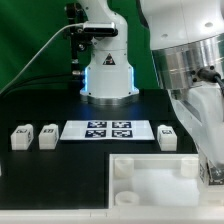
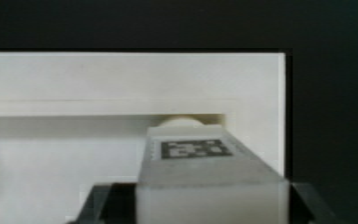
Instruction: Assemble one leg
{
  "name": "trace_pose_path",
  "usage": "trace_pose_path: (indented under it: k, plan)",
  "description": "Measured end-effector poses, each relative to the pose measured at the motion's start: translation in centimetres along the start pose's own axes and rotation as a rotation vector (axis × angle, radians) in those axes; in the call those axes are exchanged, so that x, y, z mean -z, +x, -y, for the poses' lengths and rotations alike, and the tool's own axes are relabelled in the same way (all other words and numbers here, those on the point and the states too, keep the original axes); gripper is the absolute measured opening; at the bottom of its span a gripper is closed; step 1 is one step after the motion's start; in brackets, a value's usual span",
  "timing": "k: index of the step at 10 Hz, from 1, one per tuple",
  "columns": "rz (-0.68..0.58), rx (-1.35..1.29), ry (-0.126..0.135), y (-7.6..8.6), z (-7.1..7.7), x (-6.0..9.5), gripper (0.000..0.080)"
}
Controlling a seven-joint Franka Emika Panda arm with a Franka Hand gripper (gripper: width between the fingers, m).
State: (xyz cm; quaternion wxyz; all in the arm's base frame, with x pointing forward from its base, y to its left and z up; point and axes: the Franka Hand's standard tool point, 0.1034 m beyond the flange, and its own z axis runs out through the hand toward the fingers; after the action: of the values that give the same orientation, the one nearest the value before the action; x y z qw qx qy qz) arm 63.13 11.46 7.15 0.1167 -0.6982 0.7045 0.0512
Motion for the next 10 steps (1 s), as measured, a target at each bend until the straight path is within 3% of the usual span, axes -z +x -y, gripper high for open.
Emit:
trace_pose_path:
  k: [1,2,3,4,7,8,9,10]
  plan:
    - [0.000,0.033,-0.001,0.02,-0.03,-0.05,0.0391]
    - [-0.001,0.096,0.001,0.01,0.00,-0.07,0.0538]
    - [-0.003,0.197,0.005,-0.08,0.08,-0.06,0.0538]
    - [-0.014,0.341,-0.008,-0.40,0.12,0.11,0.0630]
    - [-0.026,0.641,-0.025,-0.30,0.07,0.06,0.0647]
    - [-0.034,0.801,-0.050,-0.20,-0.04,0.10,0.0649]
    - [-0.049,1.016,-0.097,-0.04,0.16,0.35,0.0649]
    - [-0.044,1.194,-0.121,-0.07,0.57,0.60,0.0649]
